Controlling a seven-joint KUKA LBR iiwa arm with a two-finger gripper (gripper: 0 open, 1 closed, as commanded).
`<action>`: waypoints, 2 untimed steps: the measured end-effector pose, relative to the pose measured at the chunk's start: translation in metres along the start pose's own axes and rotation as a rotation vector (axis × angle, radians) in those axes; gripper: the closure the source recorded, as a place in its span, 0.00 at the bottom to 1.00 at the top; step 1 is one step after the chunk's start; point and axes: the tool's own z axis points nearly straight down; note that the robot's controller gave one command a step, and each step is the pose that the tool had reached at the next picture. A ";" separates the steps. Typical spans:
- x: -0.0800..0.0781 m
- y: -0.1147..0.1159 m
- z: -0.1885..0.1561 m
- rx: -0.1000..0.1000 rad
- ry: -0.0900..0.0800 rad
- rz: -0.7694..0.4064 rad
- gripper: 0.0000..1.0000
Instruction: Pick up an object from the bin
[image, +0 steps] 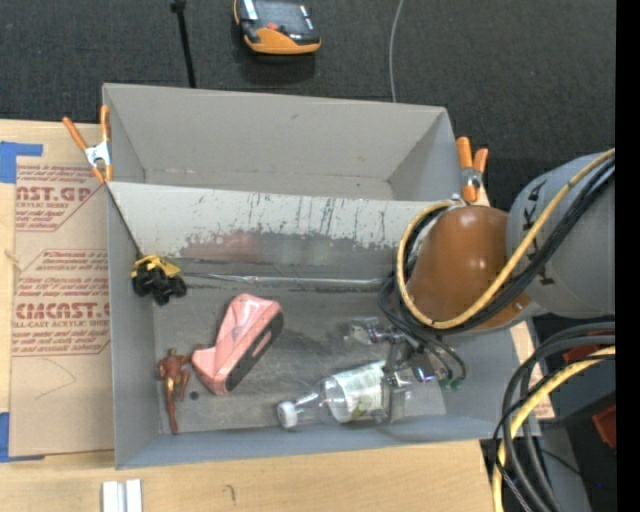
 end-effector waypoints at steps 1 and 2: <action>0.004 -0.015 -0.002 0.000 0.000 -0.053 0.00; 0.003 -0.019 0.043 0.000 -0.007 0.025 0.00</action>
Offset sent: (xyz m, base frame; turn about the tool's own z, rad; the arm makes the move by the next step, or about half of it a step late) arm -0.0010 -0.0200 -0.0487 0.0330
